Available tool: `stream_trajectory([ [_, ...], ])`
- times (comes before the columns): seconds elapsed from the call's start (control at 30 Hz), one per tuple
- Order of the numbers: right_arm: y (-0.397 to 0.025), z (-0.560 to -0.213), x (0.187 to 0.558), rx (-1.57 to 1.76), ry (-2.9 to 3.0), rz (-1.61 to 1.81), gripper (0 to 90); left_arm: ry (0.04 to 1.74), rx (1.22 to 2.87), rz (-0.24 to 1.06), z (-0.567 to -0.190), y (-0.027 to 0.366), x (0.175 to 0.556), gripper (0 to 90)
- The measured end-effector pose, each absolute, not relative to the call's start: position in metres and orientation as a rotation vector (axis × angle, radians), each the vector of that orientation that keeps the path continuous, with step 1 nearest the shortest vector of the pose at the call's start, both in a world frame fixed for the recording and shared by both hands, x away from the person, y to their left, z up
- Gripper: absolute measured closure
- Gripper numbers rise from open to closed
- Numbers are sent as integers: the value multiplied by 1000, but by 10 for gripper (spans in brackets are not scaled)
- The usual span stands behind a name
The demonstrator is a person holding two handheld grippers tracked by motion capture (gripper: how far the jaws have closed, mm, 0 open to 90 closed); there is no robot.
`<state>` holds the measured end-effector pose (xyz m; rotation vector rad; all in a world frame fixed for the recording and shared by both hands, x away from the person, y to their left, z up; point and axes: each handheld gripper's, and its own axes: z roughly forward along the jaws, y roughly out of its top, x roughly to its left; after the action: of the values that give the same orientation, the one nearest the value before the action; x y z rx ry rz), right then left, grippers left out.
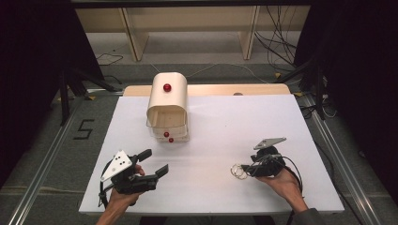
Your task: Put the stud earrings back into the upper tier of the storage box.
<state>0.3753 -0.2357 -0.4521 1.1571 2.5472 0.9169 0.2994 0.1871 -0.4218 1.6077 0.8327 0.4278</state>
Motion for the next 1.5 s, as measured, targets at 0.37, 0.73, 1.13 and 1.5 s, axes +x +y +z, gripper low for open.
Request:
stream_trajectory([
  [0.37, -230, -465, 382, 1162, 2634, 838, 642, 830, 1607, 428, -421, 187, 299, 153],
  [0.73, -226, -470, 383, 1153, 2653, 786, 797, 829, 1607, 428, -421, 187, 299, 153],
  [1.13, -227, -465, 382, 1133, 2635, 799, 862, 830, 1604, 428, -421, 188, 299, 153],
  [1.5, -228, -431, 375, 1076, 2539, 958, 865, 832, 1604, 431, -421, 188, 299, 153],
])
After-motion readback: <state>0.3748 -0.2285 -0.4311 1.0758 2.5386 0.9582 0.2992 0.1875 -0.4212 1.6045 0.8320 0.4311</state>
